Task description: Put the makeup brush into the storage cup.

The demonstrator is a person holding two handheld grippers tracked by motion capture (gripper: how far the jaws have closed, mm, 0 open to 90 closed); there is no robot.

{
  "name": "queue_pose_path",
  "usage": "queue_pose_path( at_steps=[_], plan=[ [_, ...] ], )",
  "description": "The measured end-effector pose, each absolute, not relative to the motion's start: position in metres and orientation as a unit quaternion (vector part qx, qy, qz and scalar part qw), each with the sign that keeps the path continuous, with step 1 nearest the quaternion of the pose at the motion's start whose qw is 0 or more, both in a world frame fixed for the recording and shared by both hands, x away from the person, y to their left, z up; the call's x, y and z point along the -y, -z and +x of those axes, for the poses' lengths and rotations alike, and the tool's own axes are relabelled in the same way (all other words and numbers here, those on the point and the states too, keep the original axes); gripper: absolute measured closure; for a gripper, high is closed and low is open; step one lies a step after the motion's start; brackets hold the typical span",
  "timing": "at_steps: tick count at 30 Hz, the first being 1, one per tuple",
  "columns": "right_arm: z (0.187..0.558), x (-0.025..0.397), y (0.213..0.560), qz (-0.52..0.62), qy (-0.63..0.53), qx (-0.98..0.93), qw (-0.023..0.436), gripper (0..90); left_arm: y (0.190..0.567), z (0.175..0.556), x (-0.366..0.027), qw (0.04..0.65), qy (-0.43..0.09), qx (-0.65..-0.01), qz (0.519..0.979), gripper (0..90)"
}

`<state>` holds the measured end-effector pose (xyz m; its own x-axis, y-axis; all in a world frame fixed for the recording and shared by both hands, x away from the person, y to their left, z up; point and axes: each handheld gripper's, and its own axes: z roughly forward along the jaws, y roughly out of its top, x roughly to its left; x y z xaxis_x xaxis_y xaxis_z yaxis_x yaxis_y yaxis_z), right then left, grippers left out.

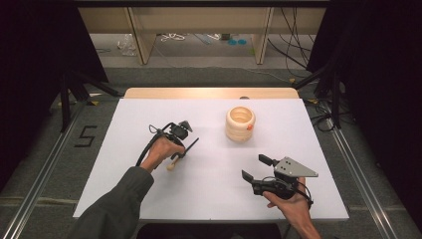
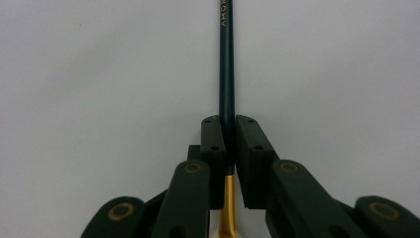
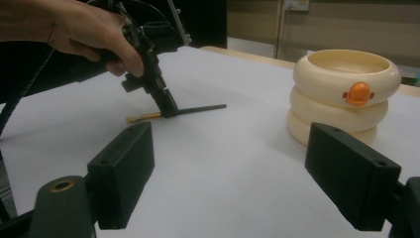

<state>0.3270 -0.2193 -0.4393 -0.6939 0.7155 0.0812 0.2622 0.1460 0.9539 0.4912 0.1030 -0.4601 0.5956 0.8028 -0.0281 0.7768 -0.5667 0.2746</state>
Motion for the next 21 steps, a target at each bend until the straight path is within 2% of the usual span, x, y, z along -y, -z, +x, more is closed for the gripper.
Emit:
queue_pose_path(
  at_steps=[1,3,8,10,16,18,21],
  plan=[
    [0.3285,0.2200,0.4396,0.327,-0.563,-0.728,0.216,20.1,0.4599,0.4914,-0.1034,0.129,-0.050,-0.444,0.885,82.9],
    [0.3268,0.2190,0.4393,0.334,-0.561,-0.731,0.200,20.2,0.4597,0.4913,-0.1032,0.131,-0.047,-0.444,0.885,83.0],
    [0.3270,0.2191,0.4393,0.334,-0.561,-0.730,0.202,20.3,0.4596,0.4919,-0.1039,0.132,-0.045,-0.437,0.889,83.1],
    [0.3283,0.2202,0.4391,0.328,-0.559,-0.730,0.216,20.3,0.4587,0.4932,-0.1050,0.124,-0.042,-0.425,0.895,83.1],
    [0.3268,0.2194,0.4389,0.335,-0.557,-0.732,0.201,20.5,0.4582,0.4942,-0.1065,0.124,-0.048,-0.402,0.906,83.2],
    [0.3284,0.2202,0.4392,0.327,-0.559,-0.730,0.216,20.5,0.4568,0.4935,-0.1080,0.125,-0.050,-0.403,0.905,83.2],
    [0.3271,0.2197,0.4385,0.334,-0.557,-0.734,0.200,20.7,0.4525,0.4921,-0.1127,0.127,-0.045,-0.406,0.904,83.2]
  ],
)
